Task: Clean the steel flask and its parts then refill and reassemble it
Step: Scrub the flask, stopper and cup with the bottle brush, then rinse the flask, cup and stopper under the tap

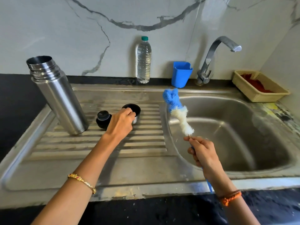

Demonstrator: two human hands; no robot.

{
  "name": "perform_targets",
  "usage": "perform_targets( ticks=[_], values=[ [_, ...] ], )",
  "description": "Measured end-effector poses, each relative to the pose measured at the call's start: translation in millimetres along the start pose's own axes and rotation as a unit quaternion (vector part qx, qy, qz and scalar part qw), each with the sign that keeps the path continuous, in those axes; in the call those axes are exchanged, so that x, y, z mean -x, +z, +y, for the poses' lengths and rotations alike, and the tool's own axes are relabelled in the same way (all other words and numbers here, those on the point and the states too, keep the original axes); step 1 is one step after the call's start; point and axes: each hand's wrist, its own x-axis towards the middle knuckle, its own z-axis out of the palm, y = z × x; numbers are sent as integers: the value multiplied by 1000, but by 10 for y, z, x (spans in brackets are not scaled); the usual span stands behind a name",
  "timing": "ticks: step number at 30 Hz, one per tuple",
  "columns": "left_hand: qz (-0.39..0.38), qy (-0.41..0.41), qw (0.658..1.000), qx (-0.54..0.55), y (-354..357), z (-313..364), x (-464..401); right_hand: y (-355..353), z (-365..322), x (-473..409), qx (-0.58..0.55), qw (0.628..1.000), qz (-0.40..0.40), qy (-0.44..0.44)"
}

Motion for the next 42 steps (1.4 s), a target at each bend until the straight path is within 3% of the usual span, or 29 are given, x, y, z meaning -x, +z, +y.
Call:
perform_targets(
  ticks=[5, 10, 17, 22, 27, 29, 31, 34, 37, 40, 42],
  values=[
    [-5, 27, 1000, 0, 110, -68, 195, 72, 217, 98, 143, 985, 47, -84],
    [-29, -15, 998, 59, 58, -125, 176, 110, 276, 70, 282, 943, 106, -143],
    [-88, -97, 989, 63, -95, -102, 86, 29, 228, 112, 322, 917, 207, -113],
    [-84, -142, 983, 85, -111, -29, 64, -216, 234, 67, 325, 910, 240, -91],
    [-118, -163, 972, 124, -160, -60, 1, -409, 212, -105, 356, 889, 257, -132],
    [-125, -188, 966, 130, -151, -59, 50, -558, 156, -146, 426, 842, 258, -208],
    [-109, -210, 965, 117, -149, 23, 36, -777, -102, -243, 489, 758, 274, -334],
    [-84, -250, 963, 58, -166, 161, -98, -1023, -733, -437, 496, 666, 316, -459],
    [-98, -307, 947, 16, -142, 265, -231, -1159, -1262, -724, 524, 629, 309, -484],
    [-74, -303, 949, 54, 14, 472, -362, -1150, -1679, -1006, 579, 598, 278, -480],
    [-85, -285, 951, 90, 159, 672, -460, -1087, -1936, -1144, 655, 535, 255, -469]
  ],
)
